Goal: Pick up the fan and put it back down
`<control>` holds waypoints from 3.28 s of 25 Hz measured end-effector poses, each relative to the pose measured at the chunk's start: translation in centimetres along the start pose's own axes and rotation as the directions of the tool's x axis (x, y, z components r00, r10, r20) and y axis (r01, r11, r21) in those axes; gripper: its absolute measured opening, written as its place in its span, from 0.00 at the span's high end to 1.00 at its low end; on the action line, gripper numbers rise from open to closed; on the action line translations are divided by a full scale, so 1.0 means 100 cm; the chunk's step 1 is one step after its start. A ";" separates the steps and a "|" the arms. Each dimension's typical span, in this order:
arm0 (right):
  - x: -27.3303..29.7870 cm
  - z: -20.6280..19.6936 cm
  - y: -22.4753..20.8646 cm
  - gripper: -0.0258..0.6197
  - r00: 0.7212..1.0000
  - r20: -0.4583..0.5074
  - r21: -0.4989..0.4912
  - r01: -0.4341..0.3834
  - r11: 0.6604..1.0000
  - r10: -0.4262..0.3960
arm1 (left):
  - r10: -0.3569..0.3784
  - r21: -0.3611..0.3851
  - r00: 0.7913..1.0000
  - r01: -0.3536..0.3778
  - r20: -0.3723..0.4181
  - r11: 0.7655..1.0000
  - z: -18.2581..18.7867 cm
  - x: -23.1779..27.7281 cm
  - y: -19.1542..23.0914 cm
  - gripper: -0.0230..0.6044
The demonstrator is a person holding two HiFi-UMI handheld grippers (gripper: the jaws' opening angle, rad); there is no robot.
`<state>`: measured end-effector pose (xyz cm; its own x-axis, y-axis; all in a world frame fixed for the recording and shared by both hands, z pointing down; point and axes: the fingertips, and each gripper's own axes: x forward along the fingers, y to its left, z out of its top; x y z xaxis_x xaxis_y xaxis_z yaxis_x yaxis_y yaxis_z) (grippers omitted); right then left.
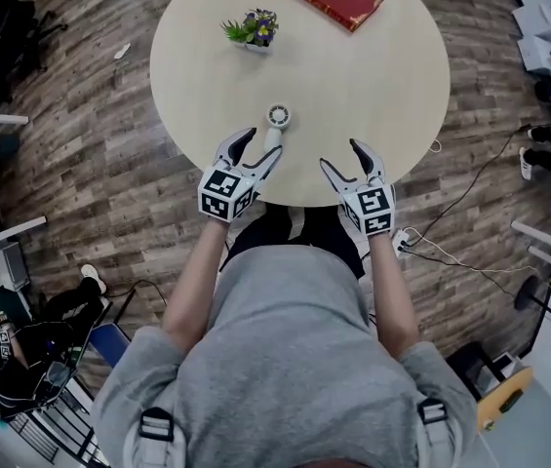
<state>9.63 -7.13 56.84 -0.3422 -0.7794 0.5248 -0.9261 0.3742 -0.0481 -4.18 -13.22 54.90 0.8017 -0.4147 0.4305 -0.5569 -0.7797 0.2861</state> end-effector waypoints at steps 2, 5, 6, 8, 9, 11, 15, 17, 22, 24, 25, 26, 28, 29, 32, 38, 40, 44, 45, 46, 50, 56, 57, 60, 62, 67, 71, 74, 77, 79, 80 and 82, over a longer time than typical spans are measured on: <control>0.001 -0.006 0.000 0.45 1.000 -0.010 0.006 -0.006 1.000 0.006 | 0.008 0.005 1.000 -0.008 -0.008 1.000 -0.004 0.006 0.003 0.52; 0.006 -0.018 0.001 0.45 0.999 -0.029 0.014 -0.019 1.000 0.019 | 0.035 0.018 0.999 -0.035 -0.027 0.999 -0.014 0.013 0.010 0.51; 0.008 -0.022 0.002 0.45 0.999 -0.036 0.014 -0.026 1.000 0.026 | 0.048 0.024 0.998 -0.047 -0.033 0.999 -0.017 0.016 0.014 0.51; 0.014 -0.030 0.005 0.45 0.998 -0.050 0.015 -0.041 0.999 0.042 | 0.069 0.021 0.997 -0.068 -0.046 0.997 -0.026 0.022 0.023 0.50; 0.018 -0.033 0.007 0.45 0.997 -0.056 0.017 -0.049 0.999 0.050 | 0.071 0.013 0.996 -0.071 -0.052 0.997 -0.030 0.024 0.026 0.50; 0.022 -0.039 0.010 0.45 0.996 -0.068 0.018 -0.063 0.998 0.064 | 0.063 -0.007 0.996 -0.064 -0.062 0.998 -0.038 0.029 0.030 0.49; 0.032 -0.046 0.016 0.45 0.992 -0.087 0.019 -0.085 0.996 0.086 | 0.046 -0.029 0.995 -0.049 -0.084 0.998 -0.053 0.039 0.033 0.47; 0.040 -0.047 0.018 0.45 0.991 -0.093 0.018 -0.098 0.995 0.099 | 0.048 -0.033 0.994 -0.051 -0.098 0.998 -0.059 0.043 0.036 0.46; 0.055 -0.043 0.017 0.45 0.988 -0.098 0.006 -0.123 0.992 0.123 | 0.056 -0.047 0.992 -0.062 -0.116 0.997 -0.069 0.053 0.042 0.45; 0.060 -0.043 0.016 0.45 0.986 -0.103 0.005 -0.128 0.992 0.128 | 0.064 -0.045 0.991 -0.070 -0.119 0.997 -0.070 0.058 0.045 0.44; 0.062 -0.044 0.015 0.45 0.986 -0.105 0.008 -0.128 0.992 0.129 | 0.065 -0.043 0.990 -0.071 -0.123 0.997 -0.072 0.061 0.046 0.44; 0.063 -0.045 0.014 0.45 0.986 -0.106 0.014 -0.127 0.992 0.128 | 0.065 -0.042 0.990 -0.071 -0.127 0.997 -0.073 0.064 0.048 0.44; 0.066 -0.048 0.013 0.45 0.986 -0.109 0.026 -0.127 0.992 0.129 | 0.069 -0.039 0.988 -0.075 -0.135 0.996 -0.075 0.070 0.051 0.44; 0.068 -0.050 0.013 0.45 0.985 -0.113 0.030 -0.129 0.991 0.131 | 0.072 -0.039 0.988 -0.078 -0.138 0.996 -0.076 0.073 0.054 0.43; 0.074 -0.057 0.014 0.45 0.981 -0.128 0.039 -0.139 0.990 0.143 | 0.074 -0.036 0.986 -0.081 -0.152 0.996 -0.081 0.082 0.060 0.42; 0.080 -0.068 0.014 0.45 0.978 -0.143 0.055 -0.147 0.988 0.154 | 0.099 -0.046 0.978 -0.109 -0.183 0.993 -0.097 0.100 0.067 0.41; 0.081 -0.073 0.016 0.45 0.975 -0.153 0.059 -0.153 0.986 0.161 | 0.106 -0.053 0.976 -0.119 -0.191 0.991 -0.103 0.104 0.068 0.41; 0.081 -0.076 0.017 0.45 0.972 -0.165 0.064 -0.158 0.985 0.167 | 0.119 -0.047 0.973 -0.131 -0.200 0.990 -0.107 0.111 0.069 0.40; 0.081 -0.077 0.017 0.45 0.972 -0.167 0.066 -0.158 0.985 0.167 | 0.118 -0.046 0.972 -0.130 -0.204 0.990 -0.108 0.112 0.070 0.40; 0.081 -0.079 0.017 0.45 0.971 -0.172 0.067 -0.159 0.985 0.168 | 0.117 -0.046 0.971 -0.129 -0.209 0.991 -0.109 0.114 0.070 0.40; 0.082 -0.085 0.018 0.45 0.964 -0.195 0.070 -0.173 0.982 0.183 | 0.130 -0.046 0.968 -0.143 -0.215 0.989 -0.113 0.119 0.077 0.40; 0.081 -0.091 0.015 0.45 0.959 -0.210 0.080 -0.176 0.981 0.189 | 0.155 0.036 0.961 -0.151 -0.227 0.988 -0.114 0.133 0.083 0.36; 0.081 -0.091 0.015 0.45 0.958 -0.210 0.080 -0.180 0.980 0.193 | 0.157 0.056 0.961 -0.148 -0.229 0.987 -0.113 0.136 0.082 0.35; 0.081 -0.090 0.013 0.45 0.957 -0.209 0.083 -0.186 0.979 0.200 | 0.151 0.079 0.960 -0.136 -0.236 0.988 -0.112 0.146 0.081 0.35; 0.082 -0.091 0.009 0.46 0.957 -0.211 0.075 -0.185 0.980 0.197 | 0.155 0.085 0.959 -0.138 -0.238 0.987 -0.112 0.151 0.083 0.35; 0.083 -0.093 0.004 0.46 0.954 -0.216 0.079 -0.195 0.978 0.208 | 0.163 0.084 0.959 -0.148 -0.232 0.985 -0.110 0.160 0.089 0.35; 0.083 -0.098 -0.001 0.46 0.951 -0.223 0.086 -0.198 0.976 0.213 | 0.167 0.075 0.950 -0.152 -0.263 0.986 -0.113 0.162 0.091 0.35; 0.082 -0.101 -0.005 0.46 0.951 -0.227 0.082 -0.194 0.978 0.208 | 0.173 0.095 0.947 -0.152 -0.272 0.984 -0.115 0.165 0.091 0.35; 0.082 -0.102 -0.009 0.46 0.952 -0.228 0.077 -0.192 0.978 0.205 | 0.188 0.098 0.941 -0.167 -0.282 0.981 -0.116 0.165 0.093 0.35; 0.081 -0.100 -0.010 0.46 0.953 -0.222 0.085 -0.193 0.978 0.207 | 0.188 0.100 0.940 -0.166 -0.285 0.981 -0.115 0.165 0.093 0.35; 0.080 -0.099 -0.011 0.46 0.954 -0.218 0.089 -0.192 0.977 0.207 | 0.186 0.101 0.940 -0.163 -0.287 0.981 -0.114 0.165 0.093 0.35; 0.079 -0.100 -0.014 0.46 0.956 -0.216 0.085 -0.186 0.979 0.200 | 0.184 0.110 0.940 -0.159 -0.288 0.981 -0.114 0.166 0.092 0.35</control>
<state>9.80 -8.76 69.58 -0.4781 -0.5613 0.6756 -0.8564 0.4684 -0.2170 1.55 -21.95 74.43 0.5881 -0.3983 0.7039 -0.6500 -0.7507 0.1183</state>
